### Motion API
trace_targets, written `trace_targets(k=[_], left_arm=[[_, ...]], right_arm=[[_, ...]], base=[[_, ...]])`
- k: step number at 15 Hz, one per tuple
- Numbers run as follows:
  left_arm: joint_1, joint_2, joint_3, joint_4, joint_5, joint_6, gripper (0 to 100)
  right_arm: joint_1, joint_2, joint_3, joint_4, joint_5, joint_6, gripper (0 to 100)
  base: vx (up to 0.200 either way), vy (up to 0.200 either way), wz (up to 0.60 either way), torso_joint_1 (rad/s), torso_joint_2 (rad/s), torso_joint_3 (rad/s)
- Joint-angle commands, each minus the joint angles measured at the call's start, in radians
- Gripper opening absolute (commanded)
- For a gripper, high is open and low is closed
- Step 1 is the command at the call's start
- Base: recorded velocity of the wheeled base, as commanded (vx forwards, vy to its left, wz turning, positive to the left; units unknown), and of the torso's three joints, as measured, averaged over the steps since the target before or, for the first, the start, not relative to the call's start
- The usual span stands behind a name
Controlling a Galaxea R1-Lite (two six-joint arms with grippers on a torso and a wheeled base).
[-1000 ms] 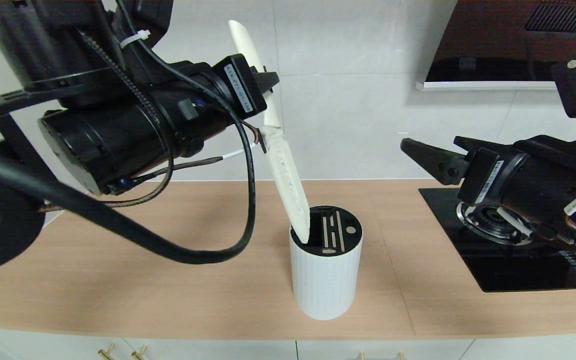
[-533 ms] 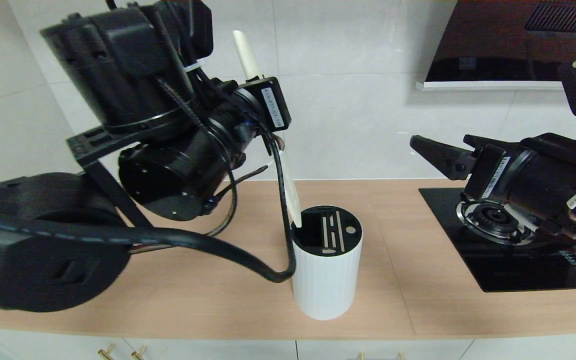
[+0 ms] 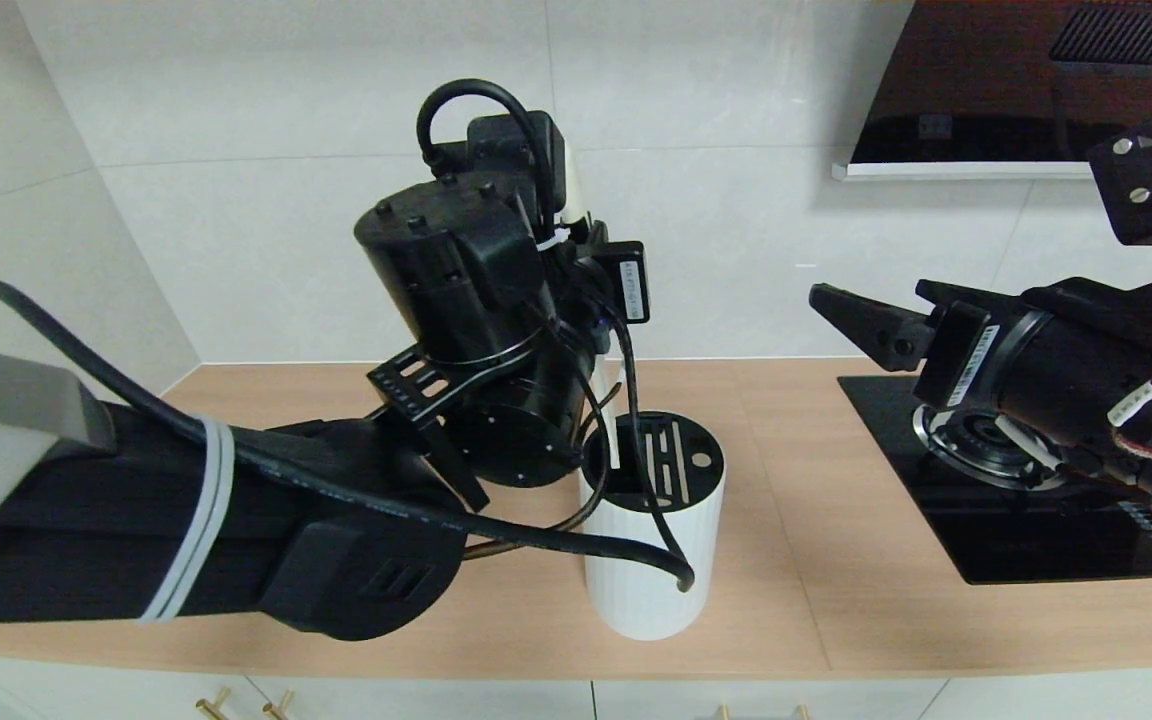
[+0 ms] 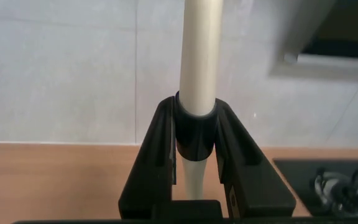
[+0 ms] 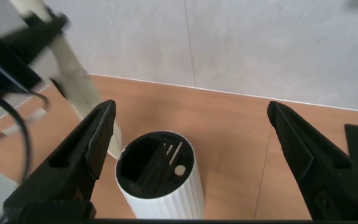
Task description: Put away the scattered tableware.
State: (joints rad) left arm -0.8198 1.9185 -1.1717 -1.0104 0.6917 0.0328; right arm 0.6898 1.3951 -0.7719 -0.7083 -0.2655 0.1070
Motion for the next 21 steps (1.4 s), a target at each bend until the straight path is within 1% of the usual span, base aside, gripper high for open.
trace_targets(k=[1, 4, 6, 12, 14, 16, 17, 20, 21], left_arm=[[-0.001, 0.031, 0.000, -0.004, 0.000, -0.002, 0], [-0.001, 0.043, -0.008, -0.005, 0.000, -0.005, 0], [-0.001, 0.077, -0.025, -0.042, -0.001, -0.005, 0], [-0.001, 0.105, -0.028, -0.045, 0.000, -0.007, 0], [-0.010, 0.117, -0.023, -0.043, 0.003, -0.010, 0], [-0.036, 0.125, -0.006, -0.043, 0.003, -0.011, 0], [-0.041, 0.126, -0.003, -0.043, 0.003, -0.011, 0], [-0.042, 0.160, 0.018, -0.043, 0.006, -0.011, 0], [-0.042, 0.183, 0.029, -0.043, 0.006, -0.022, 0]], right_arm=[[0.001, 0.005, 0.000, 0.000, 0.000, 0.000, 100], [0.001, 0.005, 0.002, 0.000, 0.000, 0.000, 100], [0.001, 0.007, 0.005, 0.000, 0.000, 0.000, 100], [0.001, 0.007, 0.008, 0.000, 0.000, 0.000, 100], [0.001, 0.016, 0.008, 0.000, 0.000, 0.000, 100], [0.001, 0.018, 0.008, 0.000, 0.000, 0.000, 100], [0.001, 0.018, 0.008, 0.000, 0.000, -0.001, 100], [0.001, 0.016, 0.008, 0.000, 0.000, -0.001, 100], [0.001, 0.016, 0.008, 0.000, 0.000, -0.001, 100]], base=[[0.000, 0.000, 0.00, 0.000, 0.00, 0.000], [0.000, 0.000, 0.00, 0.000, 0.00, 0.000], [0.000, 0.000, 0.00, 0.000, 0.00, 0.000], [0.000, 0.000, 0.00, 0.000, 0.00, 0.000], [0.000, 0.000, 0.00, 0.000, 0.00, 0.000], [0.000, 0.000, 0.00, 0.000, 0.00, 0.000], [0.000, 0.000, 0.00, 0.000, 0.00, 0.000], [0.000, 0.000, 0.00, 0.000, 0.00, 0.000], [0.000, 0.000, 0.00, 0.000, 0.00, 0.000]])
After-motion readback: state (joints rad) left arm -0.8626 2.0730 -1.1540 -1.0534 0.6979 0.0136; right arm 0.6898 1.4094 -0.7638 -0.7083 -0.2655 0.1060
